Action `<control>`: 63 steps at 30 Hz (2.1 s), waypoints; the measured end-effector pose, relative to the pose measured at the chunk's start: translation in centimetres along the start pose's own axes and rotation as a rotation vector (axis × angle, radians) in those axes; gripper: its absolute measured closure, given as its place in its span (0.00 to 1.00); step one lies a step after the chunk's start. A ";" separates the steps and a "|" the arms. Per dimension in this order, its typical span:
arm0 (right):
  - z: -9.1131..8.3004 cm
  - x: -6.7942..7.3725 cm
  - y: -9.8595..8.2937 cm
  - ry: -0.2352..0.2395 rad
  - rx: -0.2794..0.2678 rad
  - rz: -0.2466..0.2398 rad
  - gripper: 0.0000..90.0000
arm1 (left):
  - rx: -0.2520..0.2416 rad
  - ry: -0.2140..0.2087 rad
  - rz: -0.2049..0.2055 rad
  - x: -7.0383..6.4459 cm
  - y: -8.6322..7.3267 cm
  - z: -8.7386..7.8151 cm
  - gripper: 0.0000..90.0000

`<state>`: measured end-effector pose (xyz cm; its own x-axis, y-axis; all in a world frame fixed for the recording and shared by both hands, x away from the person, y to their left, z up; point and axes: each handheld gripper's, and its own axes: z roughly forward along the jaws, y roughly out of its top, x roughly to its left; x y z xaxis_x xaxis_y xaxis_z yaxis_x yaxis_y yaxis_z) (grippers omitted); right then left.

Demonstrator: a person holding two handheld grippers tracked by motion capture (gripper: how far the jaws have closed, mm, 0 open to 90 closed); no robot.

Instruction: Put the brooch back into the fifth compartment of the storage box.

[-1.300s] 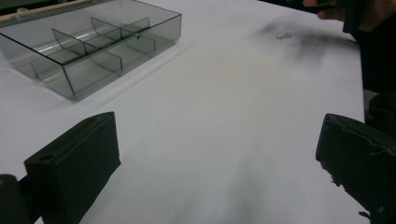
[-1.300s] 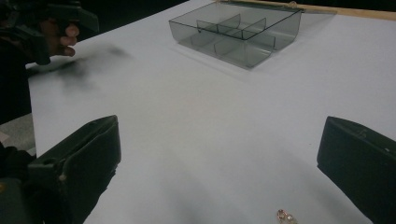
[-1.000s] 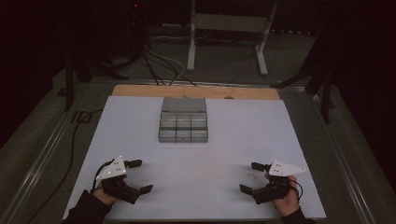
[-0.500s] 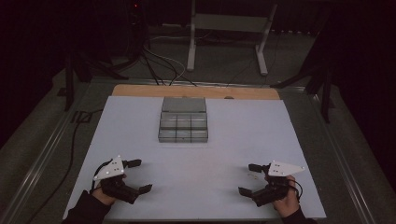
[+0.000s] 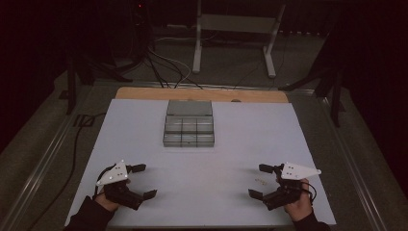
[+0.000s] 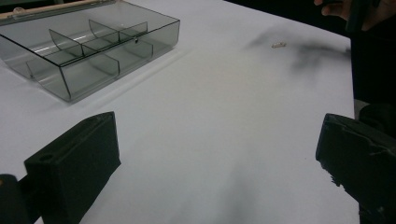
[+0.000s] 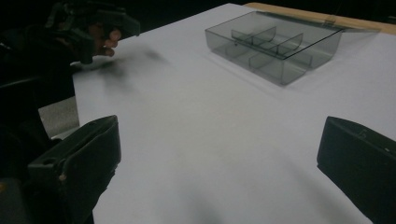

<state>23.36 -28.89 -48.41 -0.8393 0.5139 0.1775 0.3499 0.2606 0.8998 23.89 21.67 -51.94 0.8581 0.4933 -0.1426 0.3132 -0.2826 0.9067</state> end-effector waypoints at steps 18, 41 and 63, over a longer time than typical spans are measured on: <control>-0.9 -2.2 -0.3 -0.069 -0.007 0.074 0.00 | 0.006 -0.002 0.000 0.1 0.0 0.0 0.01; -0.8 -4.4 -1.2 -0.123 0.038 0.139 0.00 | 0.002 -0.008 -0.004 0.1 -0.1 0.0 0.01; 0.4 -4.5 -2.3 -0.153 0.209 0.140 0.17 | 0.003 -0.011 -0.004 0.1 -0.1 -0.1 0.01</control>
<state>26.43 -31.49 -51.44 -0.7100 0.6698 0.2175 0.5489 0.3329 0.7667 23.96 21.82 -52.01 0.8611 0.4855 -0.1508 0.3180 -0.2830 0.9049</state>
